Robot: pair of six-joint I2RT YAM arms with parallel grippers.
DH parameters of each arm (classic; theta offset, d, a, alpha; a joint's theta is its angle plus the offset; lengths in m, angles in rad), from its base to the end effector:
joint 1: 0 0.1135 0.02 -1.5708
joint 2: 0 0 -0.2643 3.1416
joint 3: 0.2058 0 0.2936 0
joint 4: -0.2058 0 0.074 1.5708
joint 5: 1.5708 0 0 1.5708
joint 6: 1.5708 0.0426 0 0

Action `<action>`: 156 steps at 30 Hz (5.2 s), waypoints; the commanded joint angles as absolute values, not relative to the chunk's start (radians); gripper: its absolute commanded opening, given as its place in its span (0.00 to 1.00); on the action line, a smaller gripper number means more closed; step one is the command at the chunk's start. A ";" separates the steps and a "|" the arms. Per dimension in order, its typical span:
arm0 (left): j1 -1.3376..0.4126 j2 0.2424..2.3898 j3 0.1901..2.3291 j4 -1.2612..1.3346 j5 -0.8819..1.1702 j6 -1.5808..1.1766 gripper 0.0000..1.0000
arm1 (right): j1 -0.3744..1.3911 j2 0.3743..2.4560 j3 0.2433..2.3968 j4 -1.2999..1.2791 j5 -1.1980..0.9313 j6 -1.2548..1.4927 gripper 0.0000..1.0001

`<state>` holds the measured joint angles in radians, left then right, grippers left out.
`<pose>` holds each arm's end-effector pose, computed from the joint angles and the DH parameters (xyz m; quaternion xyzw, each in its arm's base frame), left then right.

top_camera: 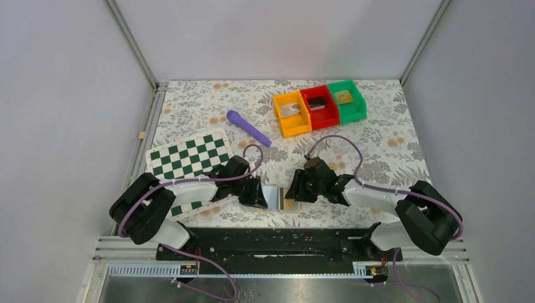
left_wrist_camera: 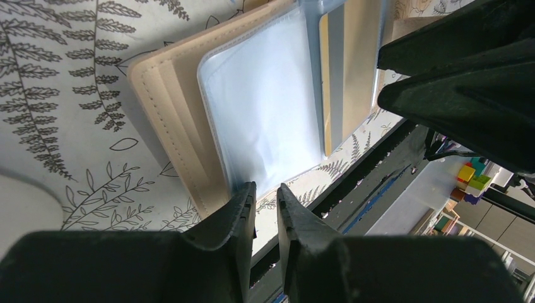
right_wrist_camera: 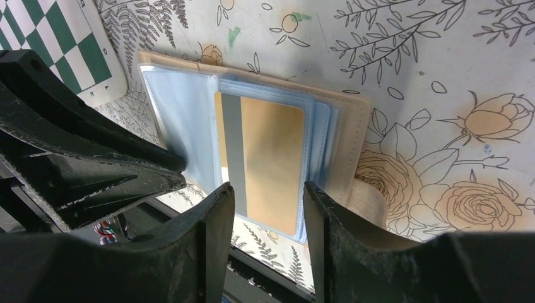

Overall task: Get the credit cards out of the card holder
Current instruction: Remove the credit card from the card holder.

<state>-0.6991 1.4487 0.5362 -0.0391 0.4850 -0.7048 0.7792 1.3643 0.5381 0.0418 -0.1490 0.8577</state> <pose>0.1984 -0.1928 0.0942 0.0705 0.9248 -0.3656 0.0782 0.1997 0.2061 0.1195 0.0077 0.9215 0.3259 0.2109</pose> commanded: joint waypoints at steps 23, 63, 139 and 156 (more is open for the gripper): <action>-0.713 1.445 0.531 -0.029 0.459 -0.688 0.21 | 0.792 1.274 0.467 0.216 -0.227 0.920 0.46; -0.722 1.458 0.544 -0.029 0.465 -0.690 0.22 | 0.791 1.279 0.477 0.268 -0.300 0.929 0.49; -0.734 1.279 0.657 -0.078 0.481 -0.793 0.31 | 0.808 1.126 0.475 0.068 -0.109 0.880 0.23; -0.735 1.509 0.628 0.157 0.416 -0.785 0.38 | 0.807 1.355 0.469 0.179 -0.097 0.873 0.27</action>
<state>-0.7322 1.4868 0.6453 0.0315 0.4454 -0.7868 0.7990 1.3380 0.4835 0.1196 -0.1207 0.8680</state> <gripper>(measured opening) 0.374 0.258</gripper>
